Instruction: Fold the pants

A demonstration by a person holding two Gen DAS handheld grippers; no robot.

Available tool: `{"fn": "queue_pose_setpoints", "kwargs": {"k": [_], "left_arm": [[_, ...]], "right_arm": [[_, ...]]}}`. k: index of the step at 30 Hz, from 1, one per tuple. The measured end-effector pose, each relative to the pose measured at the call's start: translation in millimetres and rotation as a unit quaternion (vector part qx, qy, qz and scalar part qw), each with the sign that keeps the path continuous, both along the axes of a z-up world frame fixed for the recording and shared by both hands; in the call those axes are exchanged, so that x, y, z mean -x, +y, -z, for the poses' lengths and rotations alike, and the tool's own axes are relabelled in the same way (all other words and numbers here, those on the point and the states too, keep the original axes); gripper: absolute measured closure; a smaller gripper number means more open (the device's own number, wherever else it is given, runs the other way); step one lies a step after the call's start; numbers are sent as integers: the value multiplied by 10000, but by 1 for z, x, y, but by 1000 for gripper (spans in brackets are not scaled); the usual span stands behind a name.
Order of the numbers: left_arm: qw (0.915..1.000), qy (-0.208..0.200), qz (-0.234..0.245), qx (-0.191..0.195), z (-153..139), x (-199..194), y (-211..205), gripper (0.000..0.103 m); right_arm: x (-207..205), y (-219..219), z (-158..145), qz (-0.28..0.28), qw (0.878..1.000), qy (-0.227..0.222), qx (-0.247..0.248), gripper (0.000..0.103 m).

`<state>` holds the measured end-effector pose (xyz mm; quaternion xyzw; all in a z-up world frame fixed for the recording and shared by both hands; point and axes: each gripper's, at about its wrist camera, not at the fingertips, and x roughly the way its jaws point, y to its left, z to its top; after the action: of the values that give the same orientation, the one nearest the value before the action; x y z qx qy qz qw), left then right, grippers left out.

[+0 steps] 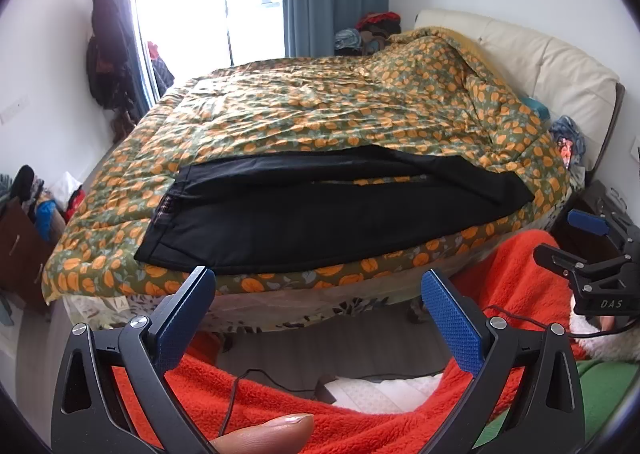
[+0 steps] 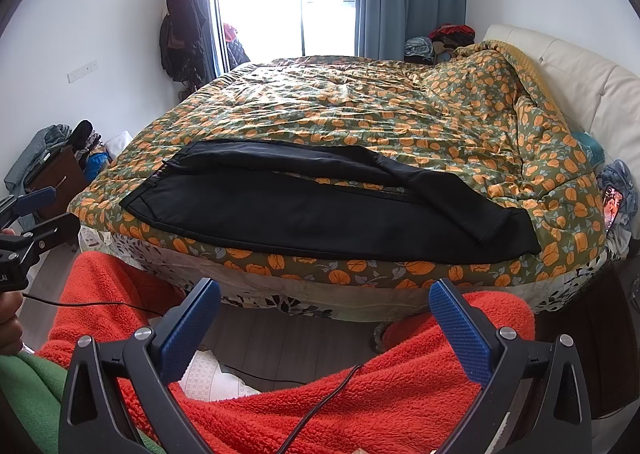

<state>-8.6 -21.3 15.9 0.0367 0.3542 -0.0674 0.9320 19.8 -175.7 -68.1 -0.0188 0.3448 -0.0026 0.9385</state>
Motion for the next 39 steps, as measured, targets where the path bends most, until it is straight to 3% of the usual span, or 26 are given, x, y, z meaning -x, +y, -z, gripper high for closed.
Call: {"fn": "queue_pose_setpoints", "kwargs": {"k": [39], "left_arm": [[9999,7,29,-104,0,-10,9,0]], "right_arm": [[0,0,-1,0,10000,24,-5,0]]}}
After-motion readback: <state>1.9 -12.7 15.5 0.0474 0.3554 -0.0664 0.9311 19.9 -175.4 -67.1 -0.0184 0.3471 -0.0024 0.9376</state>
